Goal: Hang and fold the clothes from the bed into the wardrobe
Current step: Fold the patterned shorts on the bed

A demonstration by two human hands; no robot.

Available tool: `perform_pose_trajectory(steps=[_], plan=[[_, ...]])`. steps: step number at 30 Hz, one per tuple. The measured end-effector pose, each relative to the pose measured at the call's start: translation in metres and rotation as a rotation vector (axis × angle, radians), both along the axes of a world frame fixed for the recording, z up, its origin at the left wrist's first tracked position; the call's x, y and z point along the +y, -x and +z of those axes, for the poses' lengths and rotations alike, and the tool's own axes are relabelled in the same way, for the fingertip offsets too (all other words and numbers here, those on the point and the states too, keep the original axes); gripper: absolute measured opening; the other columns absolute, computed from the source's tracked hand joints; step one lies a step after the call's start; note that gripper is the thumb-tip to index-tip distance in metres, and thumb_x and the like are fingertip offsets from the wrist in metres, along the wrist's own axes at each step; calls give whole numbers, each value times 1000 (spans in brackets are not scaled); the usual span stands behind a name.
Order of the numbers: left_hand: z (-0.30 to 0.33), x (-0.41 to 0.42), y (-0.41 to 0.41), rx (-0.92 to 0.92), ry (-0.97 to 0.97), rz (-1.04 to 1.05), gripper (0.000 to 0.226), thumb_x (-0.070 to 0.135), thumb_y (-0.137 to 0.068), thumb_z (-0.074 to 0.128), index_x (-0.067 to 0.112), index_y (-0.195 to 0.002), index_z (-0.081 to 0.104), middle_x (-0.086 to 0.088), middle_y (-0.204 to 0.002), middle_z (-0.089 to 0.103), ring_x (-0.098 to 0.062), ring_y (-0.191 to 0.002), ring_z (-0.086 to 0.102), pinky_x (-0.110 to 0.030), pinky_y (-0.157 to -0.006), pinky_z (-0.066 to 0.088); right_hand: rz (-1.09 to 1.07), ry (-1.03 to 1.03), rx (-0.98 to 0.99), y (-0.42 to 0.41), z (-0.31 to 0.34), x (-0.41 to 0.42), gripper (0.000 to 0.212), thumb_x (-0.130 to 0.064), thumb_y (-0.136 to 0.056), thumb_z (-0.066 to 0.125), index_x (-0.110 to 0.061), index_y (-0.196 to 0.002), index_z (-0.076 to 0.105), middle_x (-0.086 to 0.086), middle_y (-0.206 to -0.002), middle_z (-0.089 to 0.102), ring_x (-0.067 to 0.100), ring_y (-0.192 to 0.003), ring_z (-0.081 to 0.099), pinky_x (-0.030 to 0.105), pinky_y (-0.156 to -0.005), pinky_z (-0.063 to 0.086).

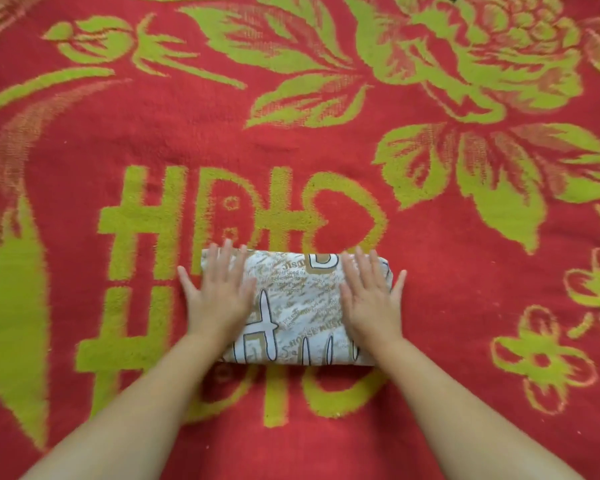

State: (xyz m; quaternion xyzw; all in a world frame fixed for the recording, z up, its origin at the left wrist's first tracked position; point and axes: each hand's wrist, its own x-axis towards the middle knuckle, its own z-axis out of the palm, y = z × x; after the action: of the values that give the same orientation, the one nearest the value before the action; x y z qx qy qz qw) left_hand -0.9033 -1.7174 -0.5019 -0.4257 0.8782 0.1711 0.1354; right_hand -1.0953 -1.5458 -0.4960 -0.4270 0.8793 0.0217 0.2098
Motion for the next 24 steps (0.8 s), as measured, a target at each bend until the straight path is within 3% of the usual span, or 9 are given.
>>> perform_pose_trajectory(steps=[5,8,10,12,15,17,19,20,24], plan=[[17,-40,-21,24,19,24,62,54,-97,3,25,-152,-5,8,-159,-13,-6,-144,-18,-55,-114,-13,-25,19,-4,26,19,16,54,-40,-103,20,-29,-150,-4,-5,-161,-5,10,-144,-18,62,-113,-8],[40,-8,-21,180,149,-294,75,54,-92,27,13,-151,6,-8,-159,6,-15,-147,2,-54,-115,-4,198,193,5,-8,44,16,66,-33,-87,41,-16,-149,28,11,-157,24,26,-146,9,75,-103,11],[40,37,-31,207,128,-591,87,52,-80,52,13,-150,18,-14,-157,18,-24,-146,17,-63,-111,12,440,166,-22,-44,43,34,82,-36,-69,49,-21,-148,32,10,-156,27,29,-146,15,79,-96,19],[34,67,-43,82,85,-685,100,40,-64,71,15,-149,24,-14,-155,25,-27,-143,25,-70,-105,24,528,32,-17,-66,38,47,97,-34,-58,66,-26,-149,32,7,-157,26,28,-145,17,81,-92,23],[24,65,-33,34,151,-557,106,12,-57,75,17,-149,22,-8,-154,26,-24,-140,30,-71,-102,25,379,-63,63,-62,29,37,105,-27,-52,83,-25,-146,37,7,-153,34,31,-142,30,81,-89,25],[25,50,-18,52,194,-509,104,2,-66,63,23,-153,8,-7,-157,9,-25,-145,12,-72,-103,20,285,-34,104,-54,27,19,101,-13,-70,71,-28,-151,13,6,-160,16,31,-147,11,77,-98,16],[27,36,-9,2,172,-500,101,-2,-83,49,28,-146,-24,-4,-155,-23,-26,-143,-20,-70,-107,7,236,-64,62,-47,31,4,92,-4,-86,49,-35,-150,-10,-1,-162,-4,28,-148,-9,68,-108,16],[29,31,-5,-50,135,-492,99,-4,-88,44,30,-143,-30,-1,-154,-29,-26,-141,-27,-67,-109,4,219,-75,33,-43,36,-2,86,-2,-89,42,-36,-151,-7,-2,-162,-2,28,-148,-7,62,-110,23],[70,16,1,-44,64,-373,87,-7,-91,40,31,-151,-12,1,-161,-11,-30,-147,-10,-58,-114,13,227,-9,-31,-35,81,-24,75,3,-92,37,-32,-153,11,-4,-161,12,33,-146,11,46,-101,41]])
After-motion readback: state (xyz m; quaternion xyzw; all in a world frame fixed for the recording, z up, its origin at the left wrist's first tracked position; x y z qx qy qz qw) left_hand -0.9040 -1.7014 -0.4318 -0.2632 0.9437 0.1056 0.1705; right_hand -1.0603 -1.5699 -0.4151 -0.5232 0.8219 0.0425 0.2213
